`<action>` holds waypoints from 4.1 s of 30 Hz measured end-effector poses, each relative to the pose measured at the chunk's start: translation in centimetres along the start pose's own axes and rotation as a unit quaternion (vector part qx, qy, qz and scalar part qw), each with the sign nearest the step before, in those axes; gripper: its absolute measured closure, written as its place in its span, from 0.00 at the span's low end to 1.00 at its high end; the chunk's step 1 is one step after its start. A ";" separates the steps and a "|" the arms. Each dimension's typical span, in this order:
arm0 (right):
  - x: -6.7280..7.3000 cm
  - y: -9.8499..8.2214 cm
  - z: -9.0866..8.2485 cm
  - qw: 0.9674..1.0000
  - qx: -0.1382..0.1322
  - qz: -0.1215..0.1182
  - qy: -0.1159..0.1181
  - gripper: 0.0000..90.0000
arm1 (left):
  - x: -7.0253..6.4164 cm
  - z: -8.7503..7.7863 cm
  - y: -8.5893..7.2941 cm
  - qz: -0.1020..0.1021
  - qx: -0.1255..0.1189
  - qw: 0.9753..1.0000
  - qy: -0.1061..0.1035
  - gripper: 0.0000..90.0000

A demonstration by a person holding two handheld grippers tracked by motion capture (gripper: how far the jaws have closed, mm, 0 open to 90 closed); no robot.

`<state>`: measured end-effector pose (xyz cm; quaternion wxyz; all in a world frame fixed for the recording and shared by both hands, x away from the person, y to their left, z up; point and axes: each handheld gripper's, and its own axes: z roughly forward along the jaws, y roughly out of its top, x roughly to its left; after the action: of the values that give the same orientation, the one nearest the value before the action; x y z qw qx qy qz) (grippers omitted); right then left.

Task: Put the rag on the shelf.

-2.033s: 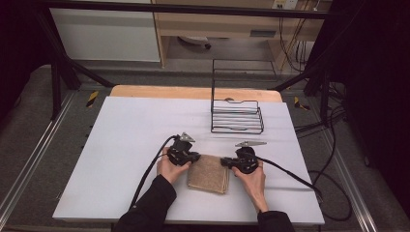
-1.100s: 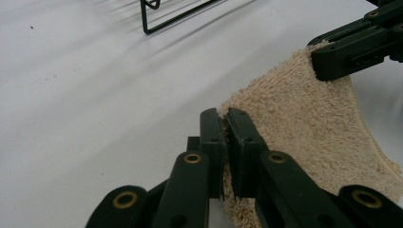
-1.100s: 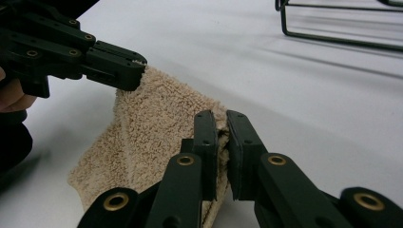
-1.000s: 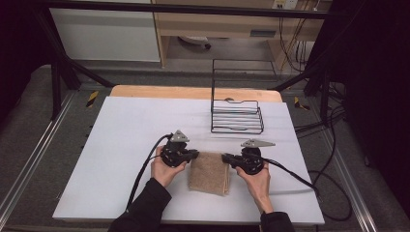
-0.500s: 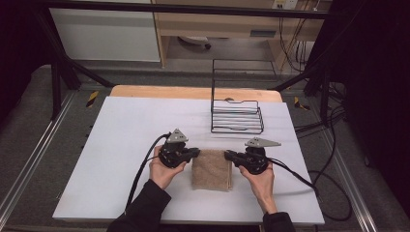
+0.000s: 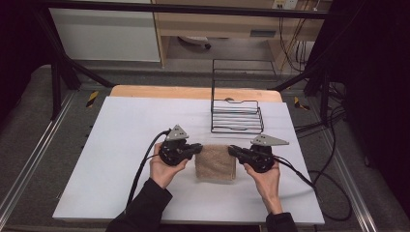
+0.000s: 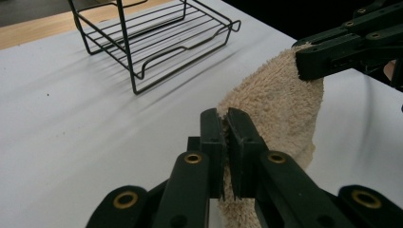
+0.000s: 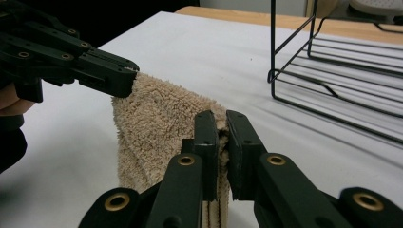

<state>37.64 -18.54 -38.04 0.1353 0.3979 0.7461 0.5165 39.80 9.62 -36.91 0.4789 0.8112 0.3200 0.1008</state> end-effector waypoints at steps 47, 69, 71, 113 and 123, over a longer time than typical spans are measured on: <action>-0.2 5.4 -3.9 0.994 -0.085 -0.043 -0.049 0.94 | -0.9 -0.7 6.4 0.016 -0.081 0.997 0.013 0.95; -0.6 8.9 -5.5 0.988 -0.121 -0.066 -0.069 0.94 | -0.8 -1.2 10.1 0.020 -0.142 0.990 0.012 0.95; -0.6 9.0 -5.5 0.988 -0.122 -0.065 -0.070 0.94 | -0.8 -1.2 10.2 0.020 -0.143 0.989 0.012 0.95; -1.8 17.5 -8.2 0.972 -0.184 -0.095 -0.113 0.94 | -0.6 -1.9 19.2 0.047 -0.204 0.977 0.026 0.95; -2.4 19.5 -8.3 0.969 -0.196 -0.098 -0.118 0.94 | -0.1 -2.0 21.1 0.049 -0.213 0.975 0.032 0.95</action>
<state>42.90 -22.87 -17.81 0.3476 0.3472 0.6444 0.5860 47.71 3.84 -18.07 0.6245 0.7019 0.2660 0.2161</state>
